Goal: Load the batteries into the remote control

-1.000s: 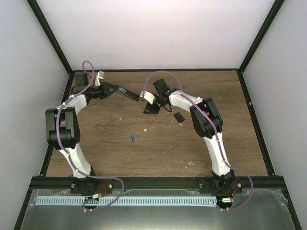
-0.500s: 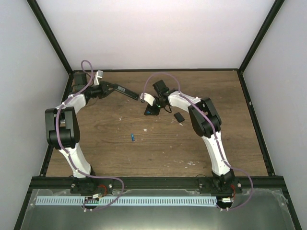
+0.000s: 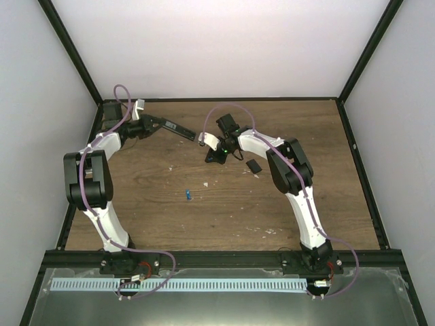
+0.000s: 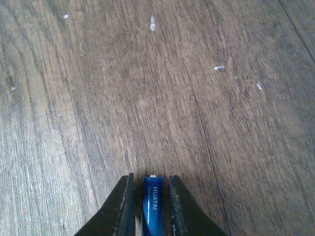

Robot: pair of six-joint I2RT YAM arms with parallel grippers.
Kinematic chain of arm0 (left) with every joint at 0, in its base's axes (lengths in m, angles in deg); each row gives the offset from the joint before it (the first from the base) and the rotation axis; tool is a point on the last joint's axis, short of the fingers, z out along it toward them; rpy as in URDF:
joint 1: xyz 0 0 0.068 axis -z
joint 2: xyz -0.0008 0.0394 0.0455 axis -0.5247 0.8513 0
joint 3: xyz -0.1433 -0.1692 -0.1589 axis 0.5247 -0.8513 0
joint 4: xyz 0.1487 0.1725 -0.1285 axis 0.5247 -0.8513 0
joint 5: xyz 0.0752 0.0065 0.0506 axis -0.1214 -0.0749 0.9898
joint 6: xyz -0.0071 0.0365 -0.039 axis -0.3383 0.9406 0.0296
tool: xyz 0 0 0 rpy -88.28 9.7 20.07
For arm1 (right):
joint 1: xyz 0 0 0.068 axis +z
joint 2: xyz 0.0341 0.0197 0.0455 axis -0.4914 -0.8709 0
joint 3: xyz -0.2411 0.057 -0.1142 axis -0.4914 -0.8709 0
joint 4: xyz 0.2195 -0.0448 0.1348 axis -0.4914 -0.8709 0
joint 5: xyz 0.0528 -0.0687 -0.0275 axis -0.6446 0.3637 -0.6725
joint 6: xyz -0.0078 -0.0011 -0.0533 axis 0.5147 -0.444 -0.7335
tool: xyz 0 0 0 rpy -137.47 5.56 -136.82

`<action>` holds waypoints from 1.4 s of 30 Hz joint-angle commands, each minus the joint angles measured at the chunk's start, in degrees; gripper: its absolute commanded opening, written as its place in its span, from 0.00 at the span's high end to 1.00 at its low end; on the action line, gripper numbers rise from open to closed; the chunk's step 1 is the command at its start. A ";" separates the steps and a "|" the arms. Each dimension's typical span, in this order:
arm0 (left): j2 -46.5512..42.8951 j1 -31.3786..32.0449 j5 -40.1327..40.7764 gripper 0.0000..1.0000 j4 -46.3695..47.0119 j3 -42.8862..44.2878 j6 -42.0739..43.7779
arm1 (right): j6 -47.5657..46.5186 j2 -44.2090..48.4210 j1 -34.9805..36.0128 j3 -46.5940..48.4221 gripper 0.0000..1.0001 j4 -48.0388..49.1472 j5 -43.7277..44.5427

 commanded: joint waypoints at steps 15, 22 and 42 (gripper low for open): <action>-0.26 -0.40 -1.07 0.99 0.20 0.83 1.20 | 1.66 0.71 0.35 1.17 0.99 -2.06 1.07; -1.37 -0.33 -1.31 0.99 0.14 -0.42 1.34 | 4.41 3.67 0.16 -1.36 0.99 -0.35 -0.24; -6.01 6.62 -3.28 0.99 23.59 -14.64 -14.01 | 18.63 27.78 -2.56 -18.16 0.99 13.26 -9.94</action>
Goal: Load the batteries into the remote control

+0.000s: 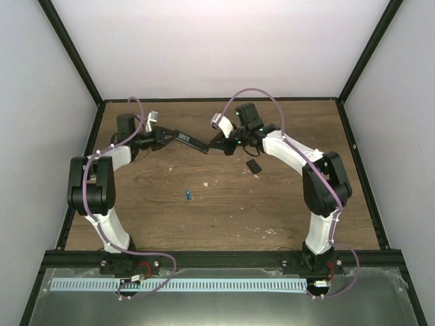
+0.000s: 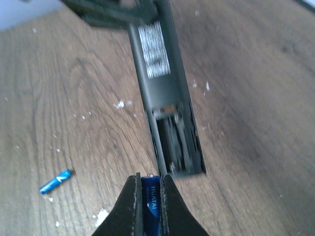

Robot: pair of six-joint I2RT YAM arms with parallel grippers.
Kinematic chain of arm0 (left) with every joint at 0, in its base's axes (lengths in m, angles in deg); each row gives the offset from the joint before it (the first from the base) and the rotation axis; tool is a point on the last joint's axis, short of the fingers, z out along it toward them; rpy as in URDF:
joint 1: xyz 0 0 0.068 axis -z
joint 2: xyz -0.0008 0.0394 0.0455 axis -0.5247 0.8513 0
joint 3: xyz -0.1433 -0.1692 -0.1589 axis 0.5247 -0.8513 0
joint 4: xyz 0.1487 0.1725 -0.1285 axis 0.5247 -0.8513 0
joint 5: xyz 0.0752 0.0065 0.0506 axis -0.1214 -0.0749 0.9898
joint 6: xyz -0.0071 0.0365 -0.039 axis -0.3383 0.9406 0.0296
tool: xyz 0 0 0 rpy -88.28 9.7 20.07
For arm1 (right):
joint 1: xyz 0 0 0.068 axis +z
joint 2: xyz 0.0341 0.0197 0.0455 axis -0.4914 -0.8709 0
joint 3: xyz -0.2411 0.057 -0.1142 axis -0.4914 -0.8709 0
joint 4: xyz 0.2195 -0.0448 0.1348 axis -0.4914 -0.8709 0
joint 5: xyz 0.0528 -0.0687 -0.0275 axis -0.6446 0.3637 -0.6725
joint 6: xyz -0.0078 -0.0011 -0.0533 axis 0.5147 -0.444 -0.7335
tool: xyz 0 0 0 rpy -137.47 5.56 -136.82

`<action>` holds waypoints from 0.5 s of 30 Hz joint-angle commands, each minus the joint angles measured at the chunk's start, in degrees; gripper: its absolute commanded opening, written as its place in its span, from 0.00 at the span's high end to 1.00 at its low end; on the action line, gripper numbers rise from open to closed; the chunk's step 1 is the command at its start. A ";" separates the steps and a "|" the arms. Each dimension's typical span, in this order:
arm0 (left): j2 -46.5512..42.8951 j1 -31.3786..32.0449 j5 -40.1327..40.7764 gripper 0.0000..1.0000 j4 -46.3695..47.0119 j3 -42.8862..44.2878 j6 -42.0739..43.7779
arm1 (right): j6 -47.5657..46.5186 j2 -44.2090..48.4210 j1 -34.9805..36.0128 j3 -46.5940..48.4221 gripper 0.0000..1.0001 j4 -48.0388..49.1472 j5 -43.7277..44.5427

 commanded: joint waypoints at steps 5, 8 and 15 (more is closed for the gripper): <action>-3.80 3.24 -1.05 0.99 22.00 -6.22 -13.78 | 6.25 5.78 -0.38 -3.82 0.99 10.86 -7.32; -5.09 3.72 -0.78 0.99 29.07 -9.68 -18.65 | 7.87 6.35 -0.33 -5.46 0.99 14.52 -9.67; -7.32 4.71 -1.27 0.99 34.91 -13.41 -23.93 | 8.76 7.71 -0.42 -8.75 0.99 19.66 -11.36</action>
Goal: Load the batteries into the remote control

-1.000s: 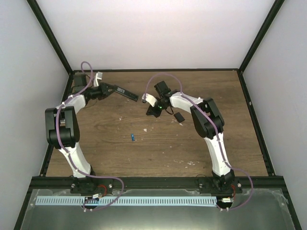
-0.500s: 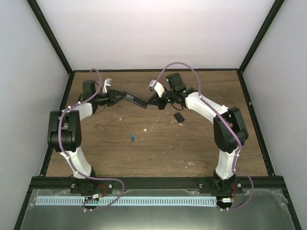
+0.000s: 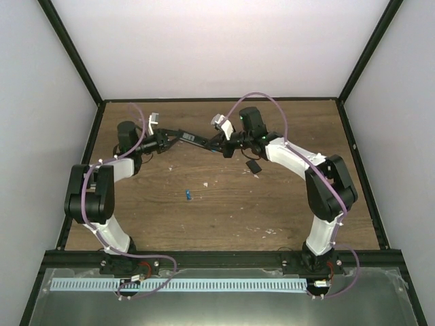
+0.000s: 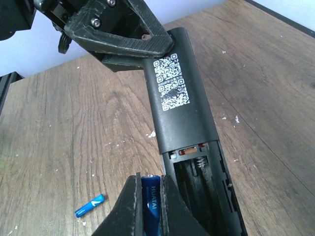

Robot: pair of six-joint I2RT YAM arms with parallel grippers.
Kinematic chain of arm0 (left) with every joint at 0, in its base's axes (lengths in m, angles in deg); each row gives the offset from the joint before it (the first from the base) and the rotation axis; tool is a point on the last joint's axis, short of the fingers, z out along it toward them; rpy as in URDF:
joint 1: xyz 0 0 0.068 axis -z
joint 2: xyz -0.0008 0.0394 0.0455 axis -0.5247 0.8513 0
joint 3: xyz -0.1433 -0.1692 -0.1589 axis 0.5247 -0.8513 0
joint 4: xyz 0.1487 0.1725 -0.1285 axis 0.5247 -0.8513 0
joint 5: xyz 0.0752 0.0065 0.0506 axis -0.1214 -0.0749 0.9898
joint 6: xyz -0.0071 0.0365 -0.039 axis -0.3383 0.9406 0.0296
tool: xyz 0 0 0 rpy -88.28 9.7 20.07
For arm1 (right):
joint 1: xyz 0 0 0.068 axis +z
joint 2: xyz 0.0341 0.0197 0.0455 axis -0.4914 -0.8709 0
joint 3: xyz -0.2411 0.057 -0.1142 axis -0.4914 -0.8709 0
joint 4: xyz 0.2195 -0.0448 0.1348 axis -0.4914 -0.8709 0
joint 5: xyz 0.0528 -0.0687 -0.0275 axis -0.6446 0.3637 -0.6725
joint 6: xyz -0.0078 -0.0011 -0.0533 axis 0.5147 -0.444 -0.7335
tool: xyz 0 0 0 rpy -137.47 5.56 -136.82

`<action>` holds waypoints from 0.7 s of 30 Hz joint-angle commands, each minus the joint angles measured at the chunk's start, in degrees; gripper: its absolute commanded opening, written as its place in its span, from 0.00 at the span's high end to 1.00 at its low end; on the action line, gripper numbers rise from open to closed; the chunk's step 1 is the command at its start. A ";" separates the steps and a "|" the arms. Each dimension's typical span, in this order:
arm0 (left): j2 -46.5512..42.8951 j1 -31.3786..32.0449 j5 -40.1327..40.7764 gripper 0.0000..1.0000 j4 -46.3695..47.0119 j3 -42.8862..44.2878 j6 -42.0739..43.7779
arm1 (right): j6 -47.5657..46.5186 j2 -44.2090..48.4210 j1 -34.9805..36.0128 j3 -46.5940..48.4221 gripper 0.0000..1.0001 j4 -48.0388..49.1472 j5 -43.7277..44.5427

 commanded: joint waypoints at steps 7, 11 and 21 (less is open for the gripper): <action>-3.85 1.38 -2.50 0.99 6.69 -1.84 -4.84 | 0.75 3.36 -0.10 -0.50 0.99 7.35 -2.80; -4.94 1.34 -2.65 0.99 4.54 -1.77 -3.50 | 0.52 3.63 -0.07 -0.58 0.99 8.00 -2.81; -5.13 1.62 -5.05 1.00 5.47 -0.93 -5.25 | 0.23 4.04 -0.09 -2.22 0.99 10.00 -2.90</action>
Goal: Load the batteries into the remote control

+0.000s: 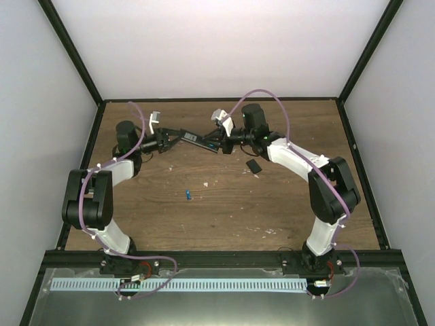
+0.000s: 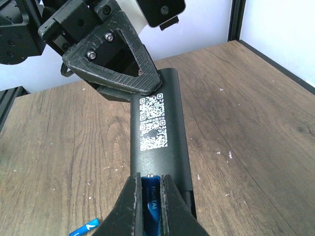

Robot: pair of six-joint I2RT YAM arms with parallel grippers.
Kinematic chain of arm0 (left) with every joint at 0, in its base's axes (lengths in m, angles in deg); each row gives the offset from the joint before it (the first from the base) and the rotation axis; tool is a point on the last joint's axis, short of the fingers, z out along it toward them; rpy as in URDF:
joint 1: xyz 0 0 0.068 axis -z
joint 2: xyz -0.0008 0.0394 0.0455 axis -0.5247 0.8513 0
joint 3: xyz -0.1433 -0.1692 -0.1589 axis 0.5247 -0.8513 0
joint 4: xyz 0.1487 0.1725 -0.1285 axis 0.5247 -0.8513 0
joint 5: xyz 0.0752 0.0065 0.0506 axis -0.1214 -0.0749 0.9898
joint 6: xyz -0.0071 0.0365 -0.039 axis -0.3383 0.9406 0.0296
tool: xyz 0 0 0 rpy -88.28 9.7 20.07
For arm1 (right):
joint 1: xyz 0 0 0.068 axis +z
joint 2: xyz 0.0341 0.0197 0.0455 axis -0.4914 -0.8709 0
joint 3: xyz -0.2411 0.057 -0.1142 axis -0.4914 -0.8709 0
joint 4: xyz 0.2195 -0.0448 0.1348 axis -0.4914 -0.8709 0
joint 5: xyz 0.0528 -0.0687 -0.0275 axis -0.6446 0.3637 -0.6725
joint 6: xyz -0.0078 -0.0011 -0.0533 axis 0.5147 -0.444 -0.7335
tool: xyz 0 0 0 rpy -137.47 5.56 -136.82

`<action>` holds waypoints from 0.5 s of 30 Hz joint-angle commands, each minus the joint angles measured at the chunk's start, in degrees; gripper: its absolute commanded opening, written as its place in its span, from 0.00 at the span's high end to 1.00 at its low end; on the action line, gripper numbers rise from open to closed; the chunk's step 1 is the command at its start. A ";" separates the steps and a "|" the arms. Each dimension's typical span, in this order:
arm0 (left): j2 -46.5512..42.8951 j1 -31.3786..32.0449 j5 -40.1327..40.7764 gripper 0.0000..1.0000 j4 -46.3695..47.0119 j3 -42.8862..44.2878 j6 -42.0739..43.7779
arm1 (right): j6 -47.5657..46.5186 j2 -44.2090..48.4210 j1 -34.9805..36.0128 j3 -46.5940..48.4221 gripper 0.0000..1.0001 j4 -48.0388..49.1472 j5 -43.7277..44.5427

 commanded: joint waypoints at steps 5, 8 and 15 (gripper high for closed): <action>-1.27 0.55 -2.83 1.00 1.95 0.96 -1.11 | -0.39 2.41 -0.09 -1.41 0.99 2.85 -0.49; -1.54 0.55 -2.67 1.00 1.86 1.06 -1.12 | -0.40 2.63 -0.14 -1.67 0.99 2.84 -0.53; -1.83 0.55 -1.81 1.00 1.31 1.12 -0.51 | -0.03 3.27 -0.09 -2.13 0.99 1.47 -0.51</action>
